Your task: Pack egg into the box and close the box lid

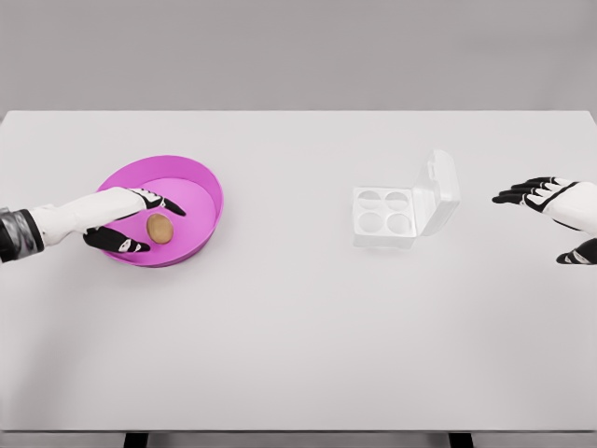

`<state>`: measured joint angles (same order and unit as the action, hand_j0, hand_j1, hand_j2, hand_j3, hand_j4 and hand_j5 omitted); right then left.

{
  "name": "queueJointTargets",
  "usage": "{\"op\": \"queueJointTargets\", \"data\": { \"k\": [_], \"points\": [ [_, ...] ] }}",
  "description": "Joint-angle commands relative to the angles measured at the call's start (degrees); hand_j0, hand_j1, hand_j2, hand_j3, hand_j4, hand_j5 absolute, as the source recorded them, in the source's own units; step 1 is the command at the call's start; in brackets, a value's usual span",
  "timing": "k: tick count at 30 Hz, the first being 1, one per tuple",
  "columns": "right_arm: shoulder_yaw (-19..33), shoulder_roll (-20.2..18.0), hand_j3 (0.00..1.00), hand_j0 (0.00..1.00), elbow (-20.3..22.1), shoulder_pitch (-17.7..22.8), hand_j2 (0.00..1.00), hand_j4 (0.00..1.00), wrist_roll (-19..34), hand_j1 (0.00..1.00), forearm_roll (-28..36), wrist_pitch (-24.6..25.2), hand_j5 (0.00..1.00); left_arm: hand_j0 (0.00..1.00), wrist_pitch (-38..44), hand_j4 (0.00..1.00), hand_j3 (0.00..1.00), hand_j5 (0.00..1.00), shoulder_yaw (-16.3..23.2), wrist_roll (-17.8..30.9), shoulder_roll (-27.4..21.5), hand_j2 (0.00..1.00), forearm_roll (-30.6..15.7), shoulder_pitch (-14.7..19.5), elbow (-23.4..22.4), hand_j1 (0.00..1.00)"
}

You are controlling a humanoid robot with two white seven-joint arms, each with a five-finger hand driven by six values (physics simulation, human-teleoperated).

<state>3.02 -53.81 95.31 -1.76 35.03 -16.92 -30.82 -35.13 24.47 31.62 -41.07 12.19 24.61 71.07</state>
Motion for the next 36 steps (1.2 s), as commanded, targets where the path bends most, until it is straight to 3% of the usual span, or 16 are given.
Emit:
{"op": "queueJointTargets", "data": {
  "k": [1,36],
  "points": [
    [-0.03,-0.07,1.0,1.0,-0.04,0.0,1.0,1.0,-0.03,1.0,0.31,0.14,1.0,0.76,0.13,0.76,0.76,0.76,0.22,-0.07,-0.07,0.76,-0.41,0.09,-0.23,0.76],
    [-0.03,-0.15,1.0,1.0,-0.04,0.09,1.0,1.0,-0.03,1.0,0.31,-0.56,1.0,0.73,0.13,0.73,0.73,0.73,1.28,-0.16,0.02,0.73,-0.41,0.53,-1.81,0.73]
  ]
}}
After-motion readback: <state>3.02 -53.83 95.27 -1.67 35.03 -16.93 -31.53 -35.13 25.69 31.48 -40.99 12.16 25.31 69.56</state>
